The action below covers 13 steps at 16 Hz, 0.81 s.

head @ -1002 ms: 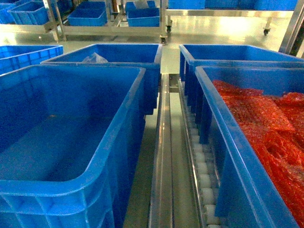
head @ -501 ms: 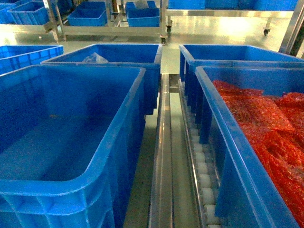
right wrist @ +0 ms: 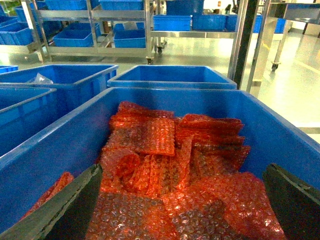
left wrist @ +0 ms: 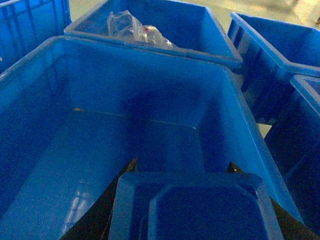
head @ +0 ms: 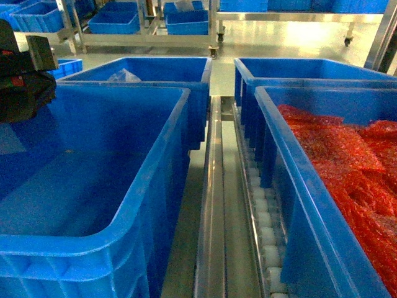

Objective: Pick blue part to blue bin on bottom shelf

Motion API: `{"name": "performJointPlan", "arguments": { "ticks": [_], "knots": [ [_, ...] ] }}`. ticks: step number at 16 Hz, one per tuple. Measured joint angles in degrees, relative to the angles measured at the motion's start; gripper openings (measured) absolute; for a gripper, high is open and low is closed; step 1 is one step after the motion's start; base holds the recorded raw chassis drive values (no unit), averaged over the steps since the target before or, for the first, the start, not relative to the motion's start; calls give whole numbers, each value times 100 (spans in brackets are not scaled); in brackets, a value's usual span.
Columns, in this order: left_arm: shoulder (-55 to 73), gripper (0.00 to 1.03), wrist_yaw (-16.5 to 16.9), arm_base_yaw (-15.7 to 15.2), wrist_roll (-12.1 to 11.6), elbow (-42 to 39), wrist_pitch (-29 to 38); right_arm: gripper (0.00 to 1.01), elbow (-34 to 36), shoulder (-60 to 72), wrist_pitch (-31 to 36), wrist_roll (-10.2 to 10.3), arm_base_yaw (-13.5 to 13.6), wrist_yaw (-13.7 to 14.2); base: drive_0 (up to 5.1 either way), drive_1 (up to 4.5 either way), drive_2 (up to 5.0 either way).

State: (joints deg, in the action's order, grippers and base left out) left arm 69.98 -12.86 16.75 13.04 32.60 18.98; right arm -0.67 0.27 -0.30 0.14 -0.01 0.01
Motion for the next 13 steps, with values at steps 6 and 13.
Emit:
{"name": "performJointPlan", "arguments": {
  "ticks": [6, 13],
  "knots": [
    [-28, 67, -35, 2, -293, 0, 46, 98, 0, 0, 0, 0, 0, -2, 0, 0, 0],
    [-28, 98, -37, 2, -345, 0, 46, 98, 0, 0, 0, 0, 0, -2, 0, 0, 0]
  ]
}}
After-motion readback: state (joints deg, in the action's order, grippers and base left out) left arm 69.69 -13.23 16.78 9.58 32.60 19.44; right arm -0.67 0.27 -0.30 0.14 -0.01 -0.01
